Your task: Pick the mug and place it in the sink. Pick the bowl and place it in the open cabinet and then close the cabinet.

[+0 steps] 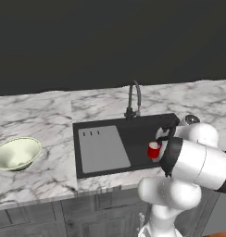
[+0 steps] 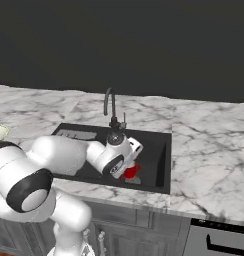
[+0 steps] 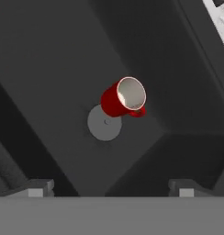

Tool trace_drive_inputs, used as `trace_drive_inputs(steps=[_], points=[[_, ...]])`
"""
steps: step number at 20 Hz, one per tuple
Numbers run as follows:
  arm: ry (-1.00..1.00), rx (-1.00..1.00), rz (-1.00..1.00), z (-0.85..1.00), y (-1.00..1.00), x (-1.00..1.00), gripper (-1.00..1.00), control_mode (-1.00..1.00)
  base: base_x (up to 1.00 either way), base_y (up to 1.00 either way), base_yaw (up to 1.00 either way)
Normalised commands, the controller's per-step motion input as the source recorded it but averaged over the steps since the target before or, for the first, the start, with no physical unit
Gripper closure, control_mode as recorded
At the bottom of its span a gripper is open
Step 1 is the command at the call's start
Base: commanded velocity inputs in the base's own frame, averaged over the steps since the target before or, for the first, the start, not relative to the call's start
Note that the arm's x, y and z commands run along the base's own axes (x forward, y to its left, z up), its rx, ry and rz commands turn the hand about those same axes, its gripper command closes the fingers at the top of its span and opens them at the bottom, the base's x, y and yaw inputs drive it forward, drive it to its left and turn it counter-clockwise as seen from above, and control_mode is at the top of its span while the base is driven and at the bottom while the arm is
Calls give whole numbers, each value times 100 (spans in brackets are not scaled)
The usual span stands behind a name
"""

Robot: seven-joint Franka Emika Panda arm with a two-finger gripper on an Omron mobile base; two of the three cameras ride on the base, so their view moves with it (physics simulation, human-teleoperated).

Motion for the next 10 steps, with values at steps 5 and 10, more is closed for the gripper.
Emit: trace_drive_inputs(steps=[5,10], points=[[10,6,-1,98,-41,15,-100,-100,0,0,0],[-6,8,-1,23,-3,-18,-100,-100,0,0,0]])
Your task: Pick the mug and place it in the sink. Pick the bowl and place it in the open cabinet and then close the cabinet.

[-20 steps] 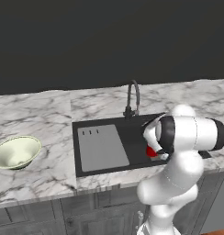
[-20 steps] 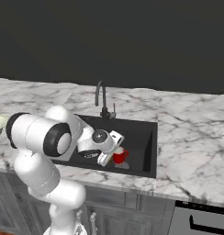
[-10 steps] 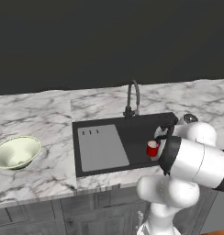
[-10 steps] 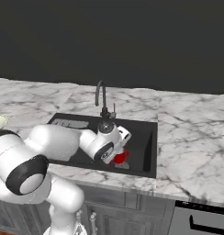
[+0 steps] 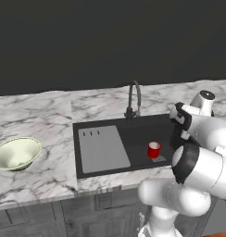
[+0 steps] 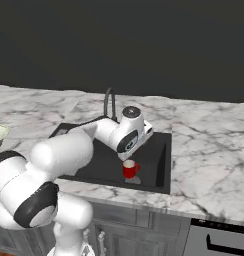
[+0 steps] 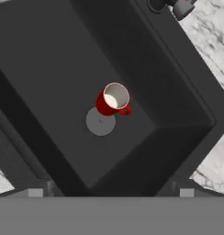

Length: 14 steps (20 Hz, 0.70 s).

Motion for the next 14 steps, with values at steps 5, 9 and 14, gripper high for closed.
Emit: trace_drive_inputs(steps=[5,9,14], points=[[-22,1,0,0,35,-32,-100,-100,0,0,0],[-28,-2,0,0,42,-28,-100,-100,0,0,0],[-13,-2,3,7,14,-9,-100,-100,0,0,0]])
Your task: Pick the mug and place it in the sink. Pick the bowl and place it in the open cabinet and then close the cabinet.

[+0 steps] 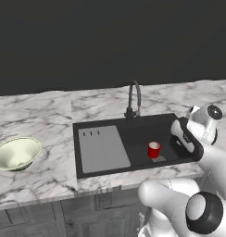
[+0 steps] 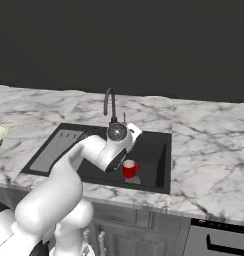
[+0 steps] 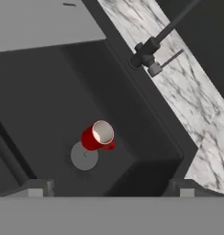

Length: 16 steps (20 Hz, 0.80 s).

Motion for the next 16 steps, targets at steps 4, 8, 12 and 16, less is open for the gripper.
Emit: trace_drive_inputs(steps=[4,8,12,16], points=[[0,0,12,10,13,0,-100,-100,0,0,0],[0,0,15,16,15,-2,-100,-100,0,0,0],[0,0,16,31,8,-6,-100,-100,0,0,0],[0,-1,14,34,8,-5,-100,-100,0,0,0]])
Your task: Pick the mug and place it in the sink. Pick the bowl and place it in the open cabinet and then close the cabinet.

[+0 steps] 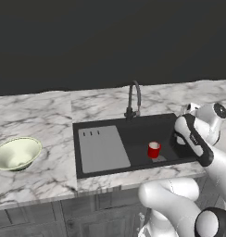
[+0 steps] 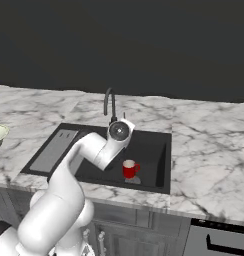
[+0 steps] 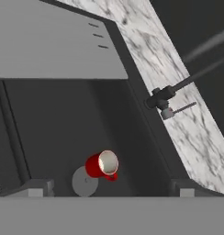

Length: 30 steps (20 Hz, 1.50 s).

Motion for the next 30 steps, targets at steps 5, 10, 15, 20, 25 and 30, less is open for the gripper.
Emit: trace_drive_inputs(steps=[5,10,15,20,25,30], points=[[-9,-2,13,16,26,-18,-100,-100,0,0,0],[-17,-1,13,2,40,-22,-100,-100,0,0,0],[-8,0,15,0,41,-20,-100,-100,0,0,0],[4,0,17,10,25,0,-100,-100,0,0,0],[8,-2,14,16,24,0,-100,-100,0,0,0],[7,0,9,2,56,0,-100,-100,0,0,0]])
